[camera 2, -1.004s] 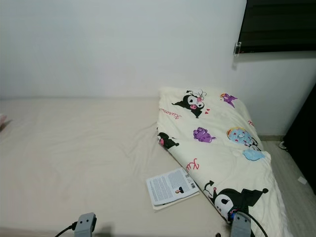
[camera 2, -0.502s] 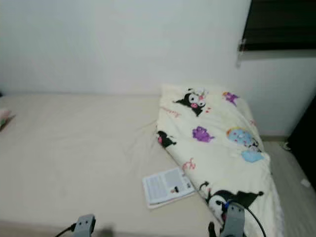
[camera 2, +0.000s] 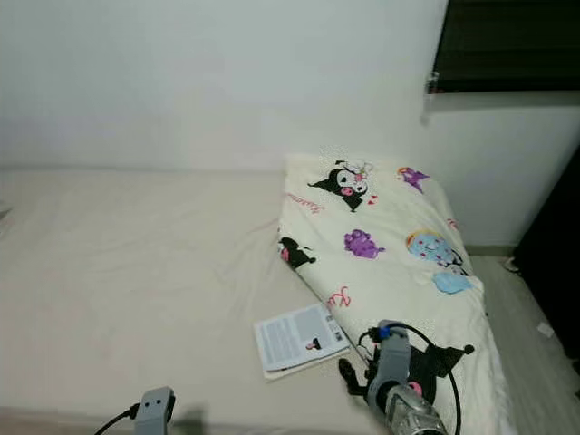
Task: Clean up the room
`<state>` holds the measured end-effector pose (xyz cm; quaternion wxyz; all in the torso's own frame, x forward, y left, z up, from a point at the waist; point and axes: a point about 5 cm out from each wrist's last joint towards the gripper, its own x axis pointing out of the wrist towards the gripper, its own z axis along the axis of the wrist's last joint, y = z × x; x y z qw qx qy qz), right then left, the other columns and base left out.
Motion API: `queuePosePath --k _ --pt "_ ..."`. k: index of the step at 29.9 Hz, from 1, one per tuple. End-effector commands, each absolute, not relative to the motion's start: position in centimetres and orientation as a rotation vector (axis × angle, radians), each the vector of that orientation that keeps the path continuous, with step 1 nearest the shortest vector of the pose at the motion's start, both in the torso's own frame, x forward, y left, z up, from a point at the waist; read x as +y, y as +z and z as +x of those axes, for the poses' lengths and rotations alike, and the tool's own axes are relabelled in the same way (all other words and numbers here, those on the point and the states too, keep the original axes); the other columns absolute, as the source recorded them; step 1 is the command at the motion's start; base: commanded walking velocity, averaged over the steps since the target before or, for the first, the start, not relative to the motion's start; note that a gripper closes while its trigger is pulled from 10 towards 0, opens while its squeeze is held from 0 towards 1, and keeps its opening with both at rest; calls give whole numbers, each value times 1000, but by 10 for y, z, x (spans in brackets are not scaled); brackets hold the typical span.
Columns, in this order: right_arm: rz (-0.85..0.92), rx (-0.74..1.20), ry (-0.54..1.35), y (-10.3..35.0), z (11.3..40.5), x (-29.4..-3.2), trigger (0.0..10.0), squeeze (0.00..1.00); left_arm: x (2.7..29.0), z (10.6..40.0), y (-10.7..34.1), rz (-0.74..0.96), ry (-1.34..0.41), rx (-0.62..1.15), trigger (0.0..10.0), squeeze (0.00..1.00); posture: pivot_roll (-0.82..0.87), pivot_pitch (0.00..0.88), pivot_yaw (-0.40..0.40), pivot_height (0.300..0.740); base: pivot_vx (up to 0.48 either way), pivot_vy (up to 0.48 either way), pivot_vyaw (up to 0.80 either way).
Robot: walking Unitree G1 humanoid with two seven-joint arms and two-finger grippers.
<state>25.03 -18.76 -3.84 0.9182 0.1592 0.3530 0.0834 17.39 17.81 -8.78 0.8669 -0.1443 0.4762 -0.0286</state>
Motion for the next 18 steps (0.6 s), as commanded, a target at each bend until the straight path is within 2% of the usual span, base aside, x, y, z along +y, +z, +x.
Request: queuePosePath --k 1,4,11,18 --pt "377 738 162 -40 248 -187 10000 0 181 174 -88 -296 -52 995 10000 0 -8 25 44 675 0 0 0" --pt "503 667 101 -33 256 -194 10000 0 181 175 -87 -299 -54 989 10000 0 -8 26 46 660 0 0 0" --pt "626 585 81 -23 263 -203 10000 0 182 189 -79 -359 -54 900 10000 0 -11 28 51 625 0 0 0" --pt "654 615 178 -24 263 -190 10000 0 191 246 -39 -480 -19 584 10000 0 -4 33 47 590 0 0 0"
